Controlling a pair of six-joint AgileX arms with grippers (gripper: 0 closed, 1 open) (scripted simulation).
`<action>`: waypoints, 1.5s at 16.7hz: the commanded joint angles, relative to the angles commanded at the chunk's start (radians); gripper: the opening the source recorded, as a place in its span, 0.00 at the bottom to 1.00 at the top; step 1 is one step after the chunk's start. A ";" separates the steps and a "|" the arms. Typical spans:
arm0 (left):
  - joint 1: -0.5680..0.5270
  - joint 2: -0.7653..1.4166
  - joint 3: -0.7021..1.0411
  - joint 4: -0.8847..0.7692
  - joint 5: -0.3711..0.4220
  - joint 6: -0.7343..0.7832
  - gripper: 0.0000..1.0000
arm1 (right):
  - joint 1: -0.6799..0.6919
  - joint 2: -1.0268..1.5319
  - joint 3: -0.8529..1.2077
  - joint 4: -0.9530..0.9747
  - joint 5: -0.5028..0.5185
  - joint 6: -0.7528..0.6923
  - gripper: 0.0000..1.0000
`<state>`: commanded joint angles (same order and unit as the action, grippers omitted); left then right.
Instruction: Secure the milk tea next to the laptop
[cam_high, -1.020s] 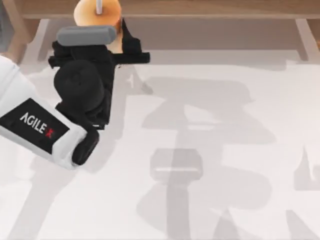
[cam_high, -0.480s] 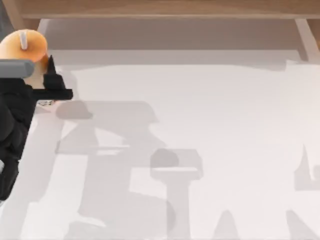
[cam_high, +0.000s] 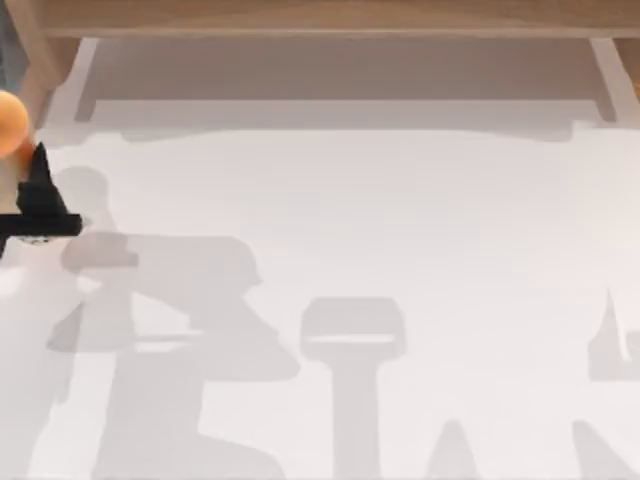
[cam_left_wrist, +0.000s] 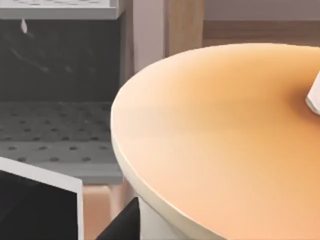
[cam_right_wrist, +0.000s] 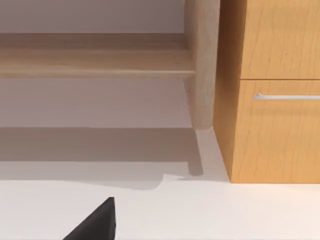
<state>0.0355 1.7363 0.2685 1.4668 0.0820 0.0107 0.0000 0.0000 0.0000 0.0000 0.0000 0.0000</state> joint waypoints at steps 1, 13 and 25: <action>0.007 -0.005 -0.004 0.001 0.007 -0.001 0.00 | 0.000 0.000 0.000 0.000 0.000 0.000 1.00; -0.037 -0.014 -0.005 0.008 0.041 0.032 0.00 | 0.000 0.000 0.000 0.000 0.000 0.000 1.00; -0.071 0.096 0.004 0.148 0.067 0.075 0.00 | 0.000 0.000 0.000 0.000 0.000 0.000 1.00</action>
<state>-0.0357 1.8327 0.2723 1.6152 0.1495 0.0862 0.0000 0.0000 0.0000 0.0000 0.0000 0.0000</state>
